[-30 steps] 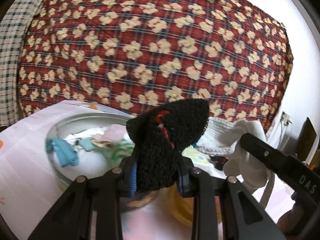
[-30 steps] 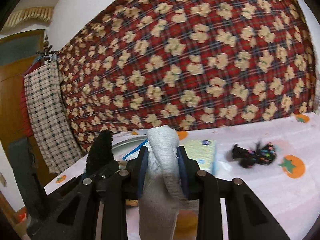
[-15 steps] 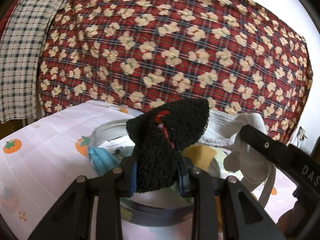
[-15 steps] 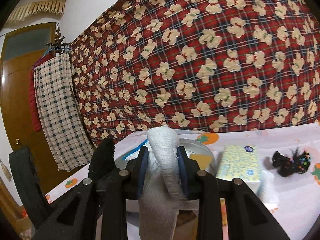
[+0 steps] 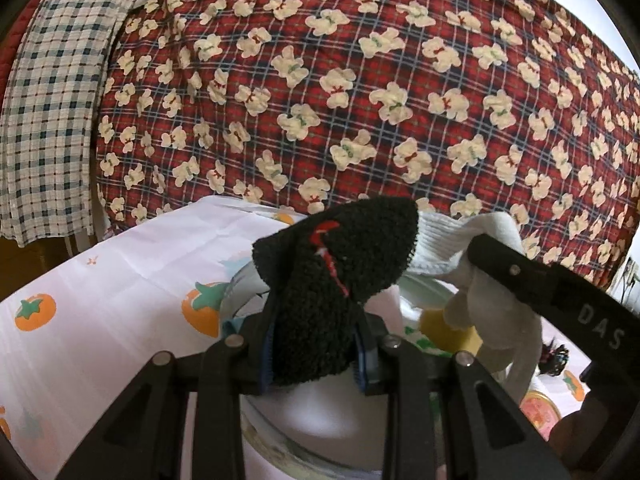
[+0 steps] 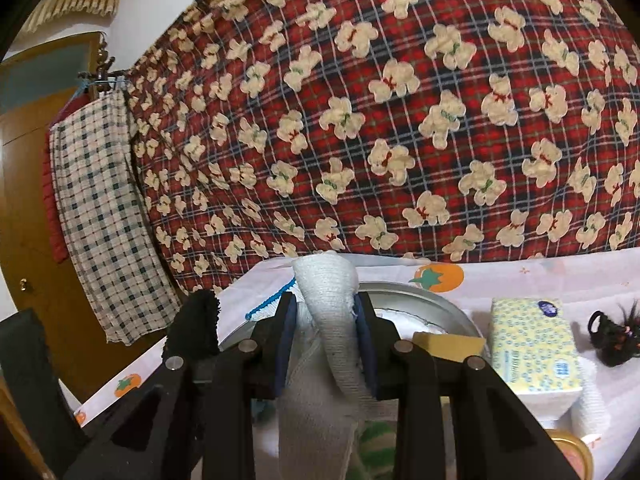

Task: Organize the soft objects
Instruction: 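Lower the wristband and white cloth into the tin and open both grippers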

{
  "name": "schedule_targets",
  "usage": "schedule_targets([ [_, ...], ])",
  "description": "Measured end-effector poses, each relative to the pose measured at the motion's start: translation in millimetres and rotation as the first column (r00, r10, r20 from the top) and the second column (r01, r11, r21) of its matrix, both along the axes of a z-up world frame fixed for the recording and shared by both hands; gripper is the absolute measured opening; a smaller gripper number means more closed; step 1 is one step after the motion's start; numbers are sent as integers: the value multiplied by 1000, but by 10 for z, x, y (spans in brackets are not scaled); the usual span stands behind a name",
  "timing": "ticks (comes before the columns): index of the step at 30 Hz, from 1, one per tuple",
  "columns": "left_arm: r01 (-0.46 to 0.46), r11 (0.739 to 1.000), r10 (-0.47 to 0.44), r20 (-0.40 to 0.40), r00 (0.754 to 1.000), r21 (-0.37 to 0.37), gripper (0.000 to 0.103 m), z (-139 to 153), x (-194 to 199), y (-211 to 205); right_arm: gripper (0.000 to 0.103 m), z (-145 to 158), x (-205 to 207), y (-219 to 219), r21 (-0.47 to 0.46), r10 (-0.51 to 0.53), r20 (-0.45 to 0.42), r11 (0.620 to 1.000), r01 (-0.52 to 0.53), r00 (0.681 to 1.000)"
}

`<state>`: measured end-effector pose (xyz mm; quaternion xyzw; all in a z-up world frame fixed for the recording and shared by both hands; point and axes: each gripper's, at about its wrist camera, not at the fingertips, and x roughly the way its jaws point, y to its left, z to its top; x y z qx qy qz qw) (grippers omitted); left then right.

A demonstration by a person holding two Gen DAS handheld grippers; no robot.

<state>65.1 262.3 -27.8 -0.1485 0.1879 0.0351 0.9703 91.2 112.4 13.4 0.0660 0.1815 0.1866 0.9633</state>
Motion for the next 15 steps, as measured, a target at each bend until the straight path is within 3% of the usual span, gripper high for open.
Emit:
schedule_targets([
  [15,-18,998,26,-148,989,58,29,-150,494,-10,33,-206,553,196,-14,-36,-143,999,35,989],
])
